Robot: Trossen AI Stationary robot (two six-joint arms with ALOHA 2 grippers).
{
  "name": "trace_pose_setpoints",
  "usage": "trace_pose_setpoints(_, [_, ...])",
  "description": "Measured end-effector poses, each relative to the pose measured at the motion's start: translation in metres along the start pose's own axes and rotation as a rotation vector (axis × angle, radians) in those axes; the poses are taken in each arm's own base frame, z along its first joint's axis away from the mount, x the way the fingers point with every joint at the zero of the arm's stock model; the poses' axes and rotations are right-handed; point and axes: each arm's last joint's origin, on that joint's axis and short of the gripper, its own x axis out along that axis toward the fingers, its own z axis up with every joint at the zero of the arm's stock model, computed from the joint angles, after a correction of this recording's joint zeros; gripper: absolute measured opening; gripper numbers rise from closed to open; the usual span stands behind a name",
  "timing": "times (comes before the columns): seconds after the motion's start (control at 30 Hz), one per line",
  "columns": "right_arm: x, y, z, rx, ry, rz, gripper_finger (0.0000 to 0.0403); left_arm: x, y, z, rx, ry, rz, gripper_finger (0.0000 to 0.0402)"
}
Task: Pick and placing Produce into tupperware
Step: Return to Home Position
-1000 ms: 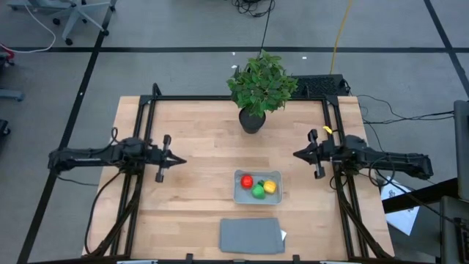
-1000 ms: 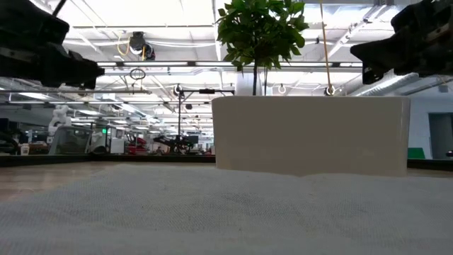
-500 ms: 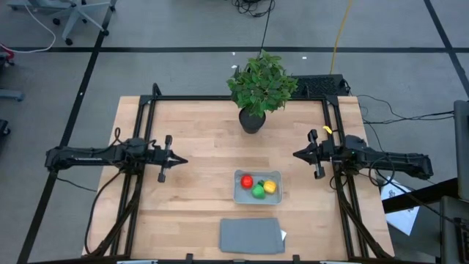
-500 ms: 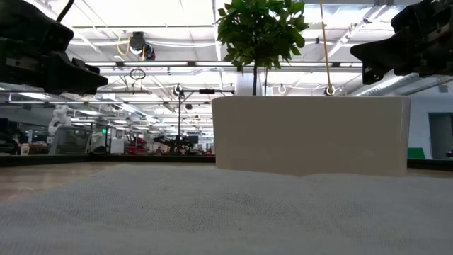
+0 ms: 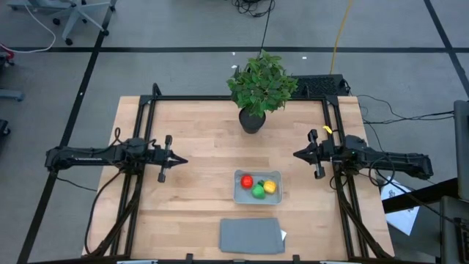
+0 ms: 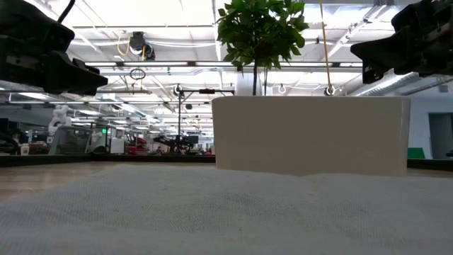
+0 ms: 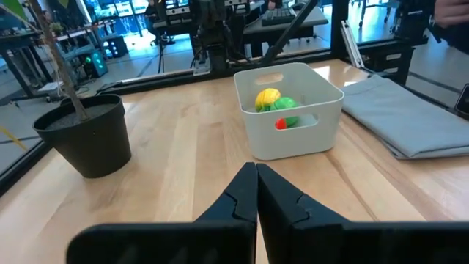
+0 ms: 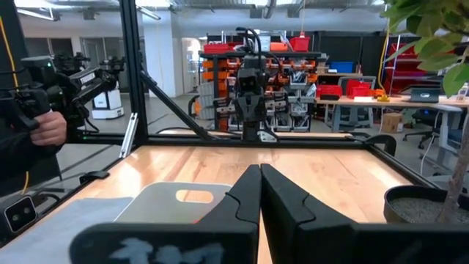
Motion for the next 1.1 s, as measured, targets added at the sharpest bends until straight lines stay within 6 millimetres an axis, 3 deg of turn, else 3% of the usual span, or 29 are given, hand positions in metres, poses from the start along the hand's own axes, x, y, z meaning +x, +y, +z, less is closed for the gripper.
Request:
trace_pose_setpoints(0.37, [0.0,0.0001,0.0,-0.003,0.0,0.001,0.0,0.0,0.0,0.0,-0.095,-0.002,0.001,0.0019])
trace_pose_setpoints(0.87, [0.0,0.0001,-0.0001,-0.003,0.001,0.001,0.0,0.0,0.0002,0.0014,-0.088,-0.016,0.002,0.0002])
trace_pose_setpoints(1.1, [0.0,0.0001,-0.0001,-0.003,0.001,0.001,0.0,0.0,0.0003,0.0014,-0.087,-0.016,0.002,0.0022])
